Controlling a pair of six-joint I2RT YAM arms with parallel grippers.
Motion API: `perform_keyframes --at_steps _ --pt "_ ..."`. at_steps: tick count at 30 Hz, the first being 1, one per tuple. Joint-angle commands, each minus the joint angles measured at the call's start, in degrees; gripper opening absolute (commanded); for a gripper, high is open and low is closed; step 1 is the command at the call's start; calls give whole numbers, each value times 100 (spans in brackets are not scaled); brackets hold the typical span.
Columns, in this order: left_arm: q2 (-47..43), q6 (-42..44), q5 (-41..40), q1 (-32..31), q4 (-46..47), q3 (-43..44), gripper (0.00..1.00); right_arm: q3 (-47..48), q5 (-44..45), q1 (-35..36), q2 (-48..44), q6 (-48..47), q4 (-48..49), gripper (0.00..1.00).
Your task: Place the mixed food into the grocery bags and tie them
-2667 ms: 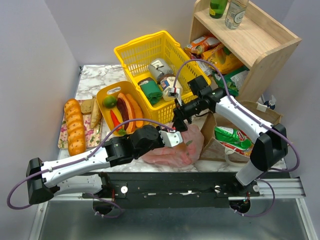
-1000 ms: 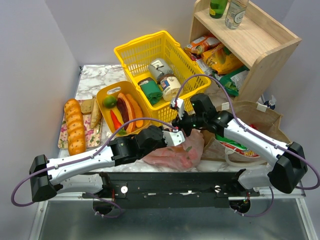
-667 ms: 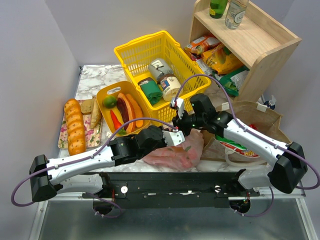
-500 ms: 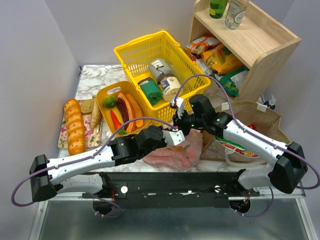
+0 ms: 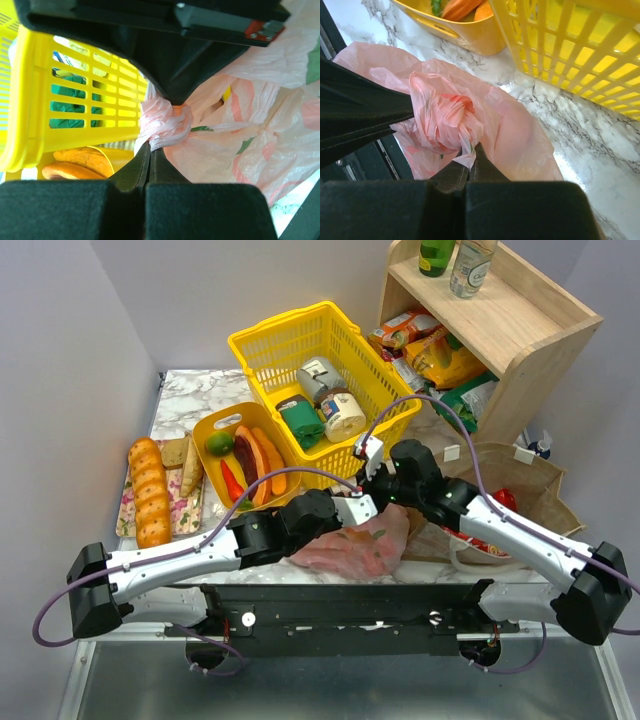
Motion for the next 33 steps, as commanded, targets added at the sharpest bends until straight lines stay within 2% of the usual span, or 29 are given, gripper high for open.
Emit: perform_keyframes --at_steps 1,5,6,8,9,12,15,20,23,24,29,33 --pt "38 -51 -526 -24 -36 2 0 -68 541 -18 -357 21 92 1" --pt "169 -33 -676 -24 34 2 0 55 -206 -18 -384 21 -48 1" --pt "178 -33 -685 -24 69 10 0 81 -338 -18 -392 21 -92 5" --pt "144 -16 -720 -24 174 -7 0 177 -751 -27 -384 21 -162 19" --pt "117 45 -738 -24 227 -33 0 248 -787 -35 -375 29 -311 41" --pt "-67 151 -694 -24 411 -148 0 537 -893 -158 -340 21 -750 67" --pt "-234 222 -563 -24 500 -262 0 679 -1086 -464 -471 -6 -1023 73" --pt "-340 336 -387 -24 544 -368 0 705 -1754 -1186 -718 21 -1068 73" --pt "-340 371 -334 -24 553 -376 0 960 -1895 -1459 -516 -32 -1094 67" --pt "-331 380 -325 -24 553 -368 0 1048 -1904 -1494 -411 -49 -1094 61" --pt "-314 441 -308 -24 553 -333 0 1828 -2009 -1503 668 -260 -1217 44" --pt "-305 450 -360 -24 518 -332 0 2338 -2097 -1512 1373 -611 -1654 40"
